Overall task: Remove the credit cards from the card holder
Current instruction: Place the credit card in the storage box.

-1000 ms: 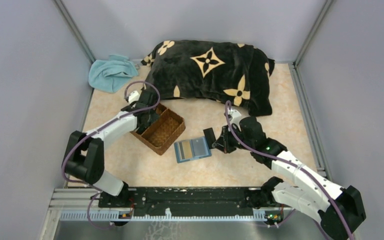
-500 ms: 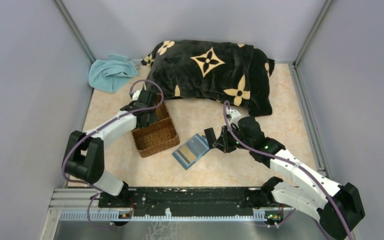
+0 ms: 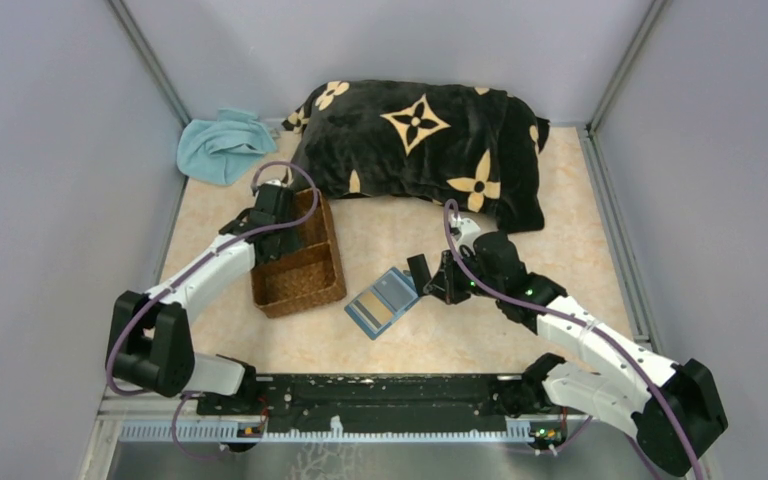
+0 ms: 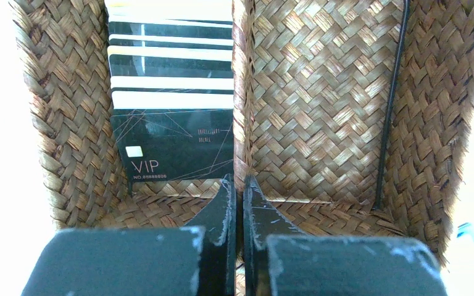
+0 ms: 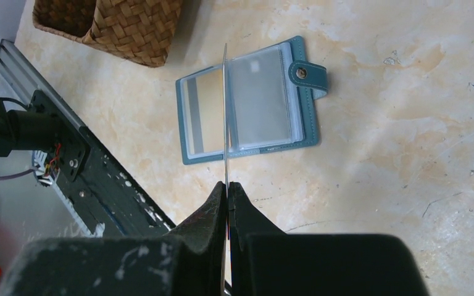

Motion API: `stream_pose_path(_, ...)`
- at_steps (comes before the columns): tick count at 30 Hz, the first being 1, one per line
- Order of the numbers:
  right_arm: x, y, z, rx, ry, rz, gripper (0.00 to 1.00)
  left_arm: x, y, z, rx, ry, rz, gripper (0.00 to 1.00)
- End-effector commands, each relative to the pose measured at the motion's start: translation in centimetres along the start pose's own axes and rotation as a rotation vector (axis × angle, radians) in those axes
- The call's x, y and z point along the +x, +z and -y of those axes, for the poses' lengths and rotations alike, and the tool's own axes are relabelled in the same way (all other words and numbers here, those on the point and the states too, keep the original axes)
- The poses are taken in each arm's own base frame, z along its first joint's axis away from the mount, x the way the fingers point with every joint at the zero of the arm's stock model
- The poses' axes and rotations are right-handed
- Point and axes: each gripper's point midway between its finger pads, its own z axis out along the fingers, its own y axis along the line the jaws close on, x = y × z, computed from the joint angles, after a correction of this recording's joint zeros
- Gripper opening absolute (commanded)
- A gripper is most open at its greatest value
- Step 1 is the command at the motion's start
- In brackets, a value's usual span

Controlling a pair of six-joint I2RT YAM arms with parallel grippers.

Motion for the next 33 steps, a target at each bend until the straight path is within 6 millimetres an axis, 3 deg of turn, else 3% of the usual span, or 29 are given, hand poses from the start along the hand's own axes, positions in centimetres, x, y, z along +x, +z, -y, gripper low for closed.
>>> stream_pose_path(1, -1.2, 0.2, -0.4, -0.017, -0.006, 0.049, 0.0, -0.2, -0.5, -0.1, 0.014, 0.054, 0.009, 0.0)
stream_pose_path(8, -0.8, 0.3, -0.3, -0.021, -0.006, 0.048, 0.0, 1.0, -0.3, -0.7, -0.035, 0.1, -0.028, 0.0)
stream_pose_path(12, -0.6, 0.5, 0.2, -0.007, -0.016, 0.045, 0.0, 2.8, 0.2, -0.6, -0.072, 0.133, -0.085, 0.0)
stream_pose_path(19, -0.4, 0.5, 0.6, -0.005, -0.015, 0.046, 0.0, 5.7, 0.6, 1.4, -0.013, 0.168, -0.14, 0.0)
stream_pose_path(33, -0.5, 0.6, 0.8, -0.001, -0.002, 0.047, 0.0, 7.0, 0.0, 6.5, 0.099, 0.188, -0.165, 0.0)
